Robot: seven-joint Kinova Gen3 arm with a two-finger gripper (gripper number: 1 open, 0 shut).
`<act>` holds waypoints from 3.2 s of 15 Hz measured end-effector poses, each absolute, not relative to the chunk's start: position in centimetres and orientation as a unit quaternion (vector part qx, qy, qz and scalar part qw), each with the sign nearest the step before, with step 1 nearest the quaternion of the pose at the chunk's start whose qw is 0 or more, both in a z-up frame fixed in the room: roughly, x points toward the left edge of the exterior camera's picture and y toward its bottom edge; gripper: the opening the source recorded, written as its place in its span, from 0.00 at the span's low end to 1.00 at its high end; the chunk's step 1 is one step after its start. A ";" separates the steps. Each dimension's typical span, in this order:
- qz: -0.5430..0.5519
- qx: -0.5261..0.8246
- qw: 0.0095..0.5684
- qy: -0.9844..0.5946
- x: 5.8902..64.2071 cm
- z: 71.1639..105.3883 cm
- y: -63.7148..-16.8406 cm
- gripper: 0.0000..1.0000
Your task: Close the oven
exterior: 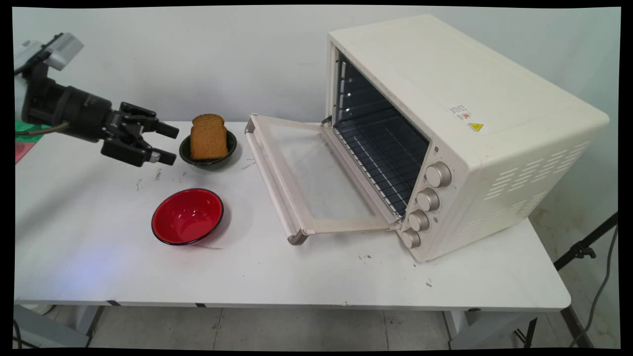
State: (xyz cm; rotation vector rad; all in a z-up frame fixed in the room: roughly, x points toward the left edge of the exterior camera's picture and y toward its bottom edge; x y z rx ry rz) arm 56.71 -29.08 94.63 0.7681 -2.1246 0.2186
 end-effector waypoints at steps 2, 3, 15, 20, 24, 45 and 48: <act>0.089 0.312 0.416 -0.850 56.2 94.6 -29.7 1.00; 0.091 0.314 0.411 -0.851 55.9 94.6 -30.2 1.00; 0.117 0.331 0.337 -0.873 50.2 89.9 -36.1 0.00; 0.126 0.327 0.312 -0.883 47.8 87.1 -38.3 0.00; 0.131 0.321 0.294 -0.891 45.9 84.6 -39.8 0.00; 0.162 0.330 0.316 -0.875 38.3 85.5 -44.7 0.00; 0.168 0.337 0.327 -0.867 37.5 87.0 -45.5 0.00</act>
